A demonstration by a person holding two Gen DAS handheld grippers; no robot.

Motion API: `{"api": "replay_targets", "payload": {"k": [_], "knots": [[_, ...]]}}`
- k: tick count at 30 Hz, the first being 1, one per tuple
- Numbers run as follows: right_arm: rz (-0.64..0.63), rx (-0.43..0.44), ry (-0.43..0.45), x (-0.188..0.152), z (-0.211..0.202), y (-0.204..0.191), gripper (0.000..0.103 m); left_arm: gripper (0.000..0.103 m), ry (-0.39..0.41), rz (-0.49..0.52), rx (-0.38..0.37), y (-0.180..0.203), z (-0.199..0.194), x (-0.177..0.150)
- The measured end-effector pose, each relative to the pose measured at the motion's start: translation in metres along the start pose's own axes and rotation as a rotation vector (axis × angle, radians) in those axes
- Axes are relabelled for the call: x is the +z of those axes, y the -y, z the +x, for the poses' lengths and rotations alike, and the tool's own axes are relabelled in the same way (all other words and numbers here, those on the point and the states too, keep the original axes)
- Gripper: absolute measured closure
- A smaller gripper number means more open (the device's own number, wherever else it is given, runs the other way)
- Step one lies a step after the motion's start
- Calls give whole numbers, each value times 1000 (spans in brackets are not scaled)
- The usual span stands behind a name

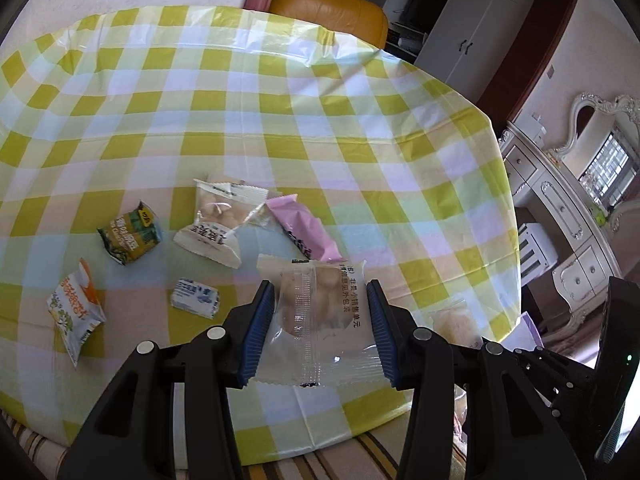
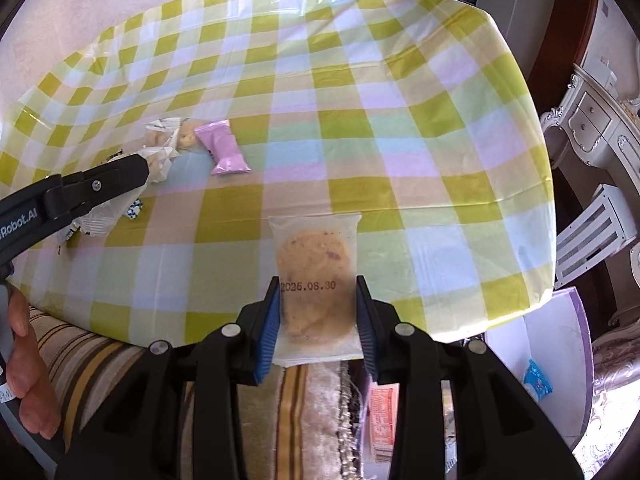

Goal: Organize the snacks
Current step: 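Carry the pastry with left tool while right tool carries biscuit bag over box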

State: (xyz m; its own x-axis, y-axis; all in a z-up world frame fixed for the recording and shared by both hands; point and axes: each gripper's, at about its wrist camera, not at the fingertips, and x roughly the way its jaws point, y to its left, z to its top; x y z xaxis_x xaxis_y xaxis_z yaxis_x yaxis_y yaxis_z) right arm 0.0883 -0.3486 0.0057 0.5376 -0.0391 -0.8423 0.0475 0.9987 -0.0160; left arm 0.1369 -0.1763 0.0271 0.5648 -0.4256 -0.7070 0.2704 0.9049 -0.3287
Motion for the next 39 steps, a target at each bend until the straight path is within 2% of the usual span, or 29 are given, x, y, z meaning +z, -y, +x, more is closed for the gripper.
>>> {"api": "replay_targets", "payload": {"k": [7,17,25,39], "knots": [[107,-61,-31,-29,1,59,68,57,-73,113,-69,58,16,-18],[222,-105,-50,-64,1,122,68,57,-164,248,-133,129,38,-42],[313,-125,-37,-84,-2,158,68,57,-247,306,-174,163,58,-57],[429,-214,-38,-111,-5,214,68,57,-451,380,-235,202,98,-84]]}}
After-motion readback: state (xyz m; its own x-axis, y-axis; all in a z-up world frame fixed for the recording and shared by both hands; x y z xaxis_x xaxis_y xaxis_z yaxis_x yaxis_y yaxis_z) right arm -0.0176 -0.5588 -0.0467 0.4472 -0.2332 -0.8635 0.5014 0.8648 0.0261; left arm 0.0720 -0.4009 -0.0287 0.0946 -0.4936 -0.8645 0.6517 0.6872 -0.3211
